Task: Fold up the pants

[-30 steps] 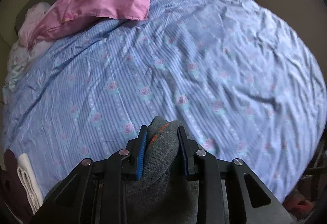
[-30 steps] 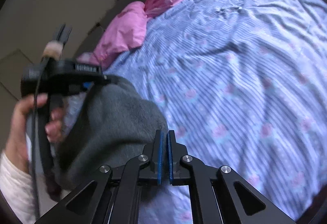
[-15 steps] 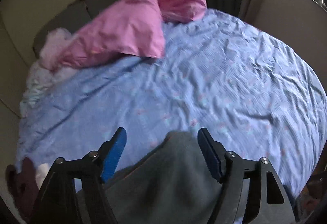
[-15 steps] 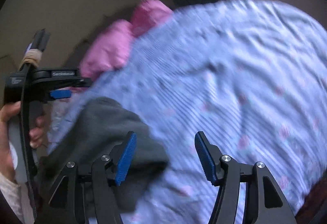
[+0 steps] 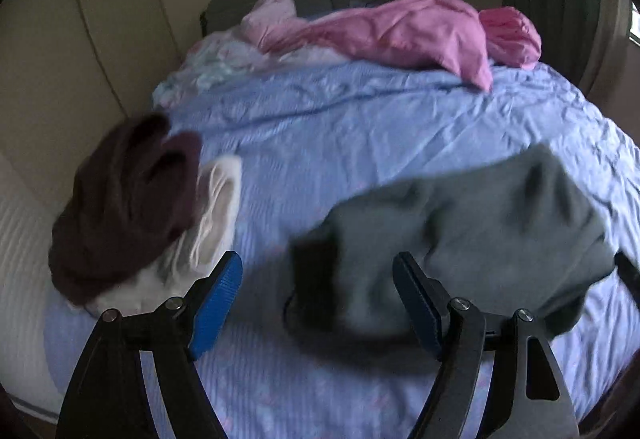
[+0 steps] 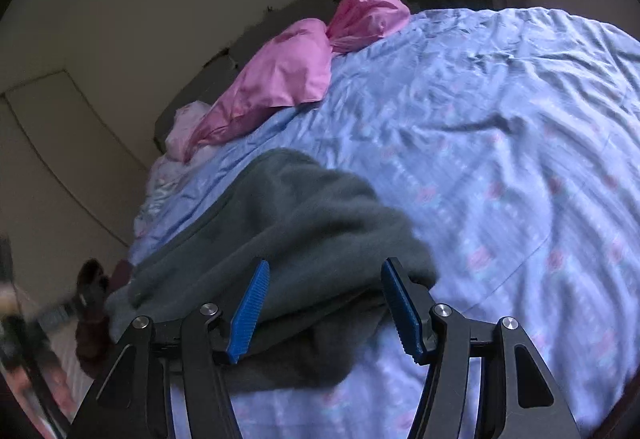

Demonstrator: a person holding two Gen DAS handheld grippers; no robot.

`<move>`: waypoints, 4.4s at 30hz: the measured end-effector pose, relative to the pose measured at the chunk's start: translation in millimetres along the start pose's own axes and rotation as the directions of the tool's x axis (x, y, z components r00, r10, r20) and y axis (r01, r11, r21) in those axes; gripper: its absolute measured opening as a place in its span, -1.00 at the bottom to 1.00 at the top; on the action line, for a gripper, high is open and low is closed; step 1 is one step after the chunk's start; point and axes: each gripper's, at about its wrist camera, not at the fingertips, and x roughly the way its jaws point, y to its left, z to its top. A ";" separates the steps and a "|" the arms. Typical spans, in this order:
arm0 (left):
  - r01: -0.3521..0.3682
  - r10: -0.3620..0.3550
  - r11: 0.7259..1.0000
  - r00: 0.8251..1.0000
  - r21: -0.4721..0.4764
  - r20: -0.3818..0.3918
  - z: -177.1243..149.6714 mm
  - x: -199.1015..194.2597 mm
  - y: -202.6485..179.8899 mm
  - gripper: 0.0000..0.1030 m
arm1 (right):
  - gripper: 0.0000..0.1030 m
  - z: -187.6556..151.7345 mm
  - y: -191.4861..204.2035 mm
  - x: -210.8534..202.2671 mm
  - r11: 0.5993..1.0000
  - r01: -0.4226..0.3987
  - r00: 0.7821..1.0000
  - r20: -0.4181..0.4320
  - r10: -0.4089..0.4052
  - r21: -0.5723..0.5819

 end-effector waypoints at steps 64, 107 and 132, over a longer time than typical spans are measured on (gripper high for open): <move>0.115 -0.110 0.981 0.993 -0.155 0.044 -28.6 60.0 -28.2 0.29 | 0.32 -0.3 -46.1 57.3 0.980 0.200 0.979 -0.041 -0.199 0.023; 0.325 -0.058 0.585 0.931 0.743 -0.361 100.1 132.5 -334.1 0.09 | 0.14 -22.3 -92.8 44.0 0.865 -0.053 0.999 0.036 0.041 0.500; 0.330 -0.020 0.630 0.912 0.703 -0.410 94.2 148.9 -343.6 0.28 | -0.06 -14.9 -103.3 62.5 0.838 -0.138 0.990 0.068 0.121 0.529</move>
